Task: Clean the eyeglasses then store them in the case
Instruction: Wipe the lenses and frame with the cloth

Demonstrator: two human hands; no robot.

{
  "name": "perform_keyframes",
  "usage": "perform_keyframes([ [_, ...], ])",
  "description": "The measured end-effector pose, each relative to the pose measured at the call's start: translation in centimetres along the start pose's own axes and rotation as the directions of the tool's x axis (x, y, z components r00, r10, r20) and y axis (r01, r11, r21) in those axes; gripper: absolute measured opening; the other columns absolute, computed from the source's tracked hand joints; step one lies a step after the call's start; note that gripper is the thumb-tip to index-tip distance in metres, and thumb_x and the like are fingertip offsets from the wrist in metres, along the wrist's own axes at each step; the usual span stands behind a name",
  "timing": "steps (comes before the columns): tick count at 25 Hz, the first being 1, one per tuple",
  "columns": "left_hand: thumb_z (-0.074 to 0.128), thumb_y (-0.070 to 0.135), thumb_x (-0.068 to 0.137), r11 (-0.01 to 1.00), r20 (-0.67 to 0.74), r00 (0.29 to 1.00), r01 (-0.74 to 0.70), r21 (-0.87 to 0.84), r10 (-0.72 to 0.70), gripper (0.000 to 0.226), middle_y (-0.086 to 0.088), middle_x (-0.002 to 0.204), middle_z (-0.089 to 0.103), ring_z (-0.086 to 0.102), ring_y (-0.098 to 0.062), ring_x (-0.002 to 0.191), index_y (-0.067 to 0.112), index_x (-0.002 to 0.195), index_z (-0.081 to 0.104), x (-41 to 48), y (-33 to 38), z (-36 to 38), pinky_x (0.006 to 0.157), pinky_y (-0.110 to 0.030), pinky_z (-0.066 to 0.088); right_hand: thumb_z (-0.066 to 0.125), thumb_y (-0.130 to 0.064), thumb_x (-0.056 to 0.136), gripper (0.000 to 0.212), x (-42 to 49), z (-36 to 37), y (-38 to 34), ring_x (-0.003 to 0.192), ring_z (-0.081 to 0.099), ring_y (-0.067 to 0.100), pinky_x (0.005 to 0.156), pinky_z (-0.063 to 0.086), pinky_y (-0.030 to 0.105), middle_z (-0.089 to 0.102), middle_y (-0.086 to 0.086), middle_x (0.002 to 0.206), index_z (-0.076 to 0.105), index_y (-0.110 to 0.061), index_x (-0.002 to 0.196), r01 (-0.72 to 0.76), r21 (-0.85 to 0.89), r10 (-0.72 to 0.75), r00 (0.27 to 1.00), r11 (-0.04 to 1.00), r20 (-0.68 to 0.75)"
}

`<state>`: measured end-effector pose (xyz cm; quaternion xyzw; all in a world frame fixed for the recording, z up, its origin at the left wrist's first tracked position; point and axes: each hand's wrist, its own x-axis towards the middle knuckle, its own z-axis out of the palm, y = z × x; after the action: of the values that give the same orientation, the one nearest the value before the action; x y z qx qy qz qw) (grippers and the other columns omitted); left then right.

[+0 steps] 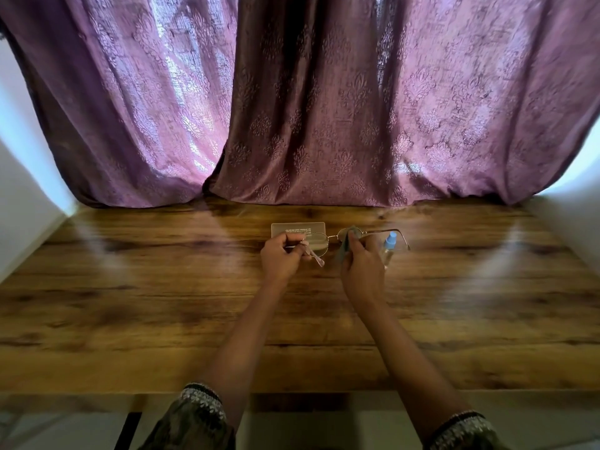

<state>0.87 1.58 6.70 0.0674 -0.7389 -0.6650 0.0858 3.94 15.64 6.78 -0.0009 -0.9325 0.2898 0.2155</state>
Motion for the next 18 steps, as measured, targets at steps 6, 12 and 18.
perform_keyframes([
  [6,0.061,0.000,0.084,1.000,-0.001,1.000,0.010,-0.002,-0.010,0.011,-0.021,0.102,0.067,0.064,-0.014,0.058,0.008,0.091,0.063,-0.1,0.0,-0.2,0.062,-0.027,0.057,0.049,-0.002,0.088,0.036,-1.3,-0.5,1.2,0.093,0.056,0.033,0.071,0.039,0.027,0.053,0.018,0.109,0.056,-0.003,0.123,0.009,0.027,-0.008,0.999,1.000,-0.033],
  [12,0.062,0.000,0.083,1.000,0.001,1.000,0.005,-0.013,-0.005,0.011,-0.015,0.097,0.067,0.063,-0.004,0.051,0.009,0.090,0.063,-0.1,0.0,-0.1,0.067,-0.031,0.058,0.046,0.001,0.088,0.043,0.2,0.0,0.3,0.105,0.050,0.035,0.090,0.044,0.041,0.051,0.021,0.116,0.049,-0.002,0.130,0.031,0.034,-0.031,0.999,0.999,-0.016],
  [18,0.062,0.000,0.083,1.000,-0.003,1.000,0.005,-0.029,-0.006,0.014,-0.013,0.098,0.066,0.064,-0.003,0.048,0.011,0.090,0.063,0.1,-0.2,-0.4,0.072,-0.037,0.058,0.048,-0.003,0.090,0.040,-1.1,0.0,1.5,0.097,0.053,0.031,0.077,0.043,0.029,0.051,0.018,0.113,0.050,-0.002,0.130,0.009,0.054,-0.005,0.998,0.999,-0.059],
])
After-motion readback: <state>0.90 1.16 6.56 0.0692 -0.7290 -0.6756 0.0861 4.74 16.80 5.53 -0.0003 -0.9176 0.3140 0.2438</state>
